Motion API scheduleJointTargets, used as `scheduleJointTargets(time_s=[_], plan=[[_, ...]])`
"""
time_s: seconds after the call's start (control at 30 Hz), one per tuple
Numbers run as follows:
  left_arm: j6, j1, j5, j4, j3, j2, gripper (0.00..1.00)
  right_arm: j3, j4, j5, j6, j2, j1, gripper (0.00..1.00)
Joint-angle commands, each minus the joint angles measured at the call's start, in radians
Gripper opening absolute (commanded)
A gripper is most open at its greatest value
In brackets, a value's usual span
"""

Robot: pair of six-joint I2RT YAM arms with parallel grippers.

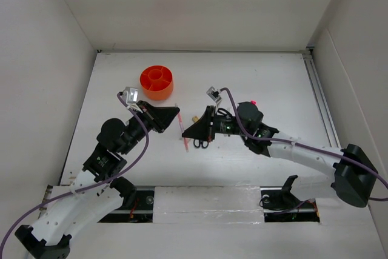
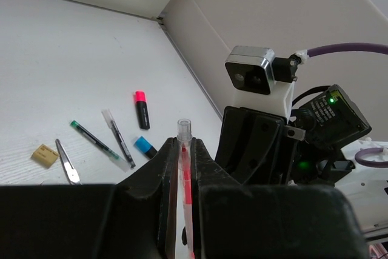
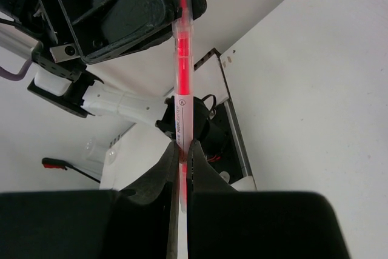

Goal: Sort the stationery into containers
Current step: Close the pen cap on the pen.

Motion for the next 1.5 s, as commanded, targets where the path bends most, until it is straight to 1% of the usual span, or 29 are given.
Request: scheduleJointTargets(time_s=[0.0, 0.13, 0.2, 0.37, 0.4, 0.47, 0.57, 0.73, 0.97, 1.03, 1.27, 1.47], plan=[[0.007, -0.002, 0.043, 0.030, -0.007, 0.004, 0.00, 0.040, 0.152, 0.008, 0.005, -0.007, -0.021, 0.00], [0.020, -0.002, 0.063, 0.030, -0.007, 0.004, 0.00, 0.020, 0.192, 0.008, 0.028, -0.007, -0.042, 0.00], [0.020, -0.002, 0.072, 0.030, -0.016, -0.006, 0.00, -0.006, 0.263, 0.017, 0.065, -0.007, -0.043, 0.00], [0.020, -0.002, 0.094, 0.050, -0.034, 0.004, 0.00, -0.015, 0.356, 0.028, 0.089, 0.015, -0.043, 0.00], [0.020, -0.002, 0.107, 0.050, -0.034, 0.025, 0.00, -0.015, 0.365, 0.028, 0.098, 0.030, -0.043, 0.00], [0.020, -0.002, 0.132, 0.050, -0.025, 0.043, 0.00, 0.008, 0.341, 0.028, 0.099, 0.042, -0.043, 0.00], [0.029, -0.002, 0.143, 0.022, 0.007, 0.088, 0.00, 0.037, 0.253, 0.028, 0.037, 0.053, -0.043, 0.00], [0.047, -0.002, 0.143, -0.033, 0.038, 0.131, 0.00, 0.037, 0.253, 0.008, 0.037, 0.044, -0.062, 0.00], [0.057, -0.002, 0.155, -0.044, 0.047, 0.107, 0.00, 0.037, 0.207, -0.003, 0.010, 0.012, -0.081, 0.00], [0.066, -0.002, 0.143, -0.068, 0.059, 0.097, 0.00, 0.028, 0.207, -0.003, 0.010, 0.001, -0.090, 0.00], [0.075, -0.002, 0.166, -0.111, 0.087, 0.117, 0.00, 0.017, 0.164, -0.003, -0.021, -0.019, -0.099, 0.00], [0.086, -0.002, 0.187, -0.120, 0.087, 0.126, 0.00, 0.026, 0.164, -0.012, -0.030, -0.028, -0.108, 0.00]])
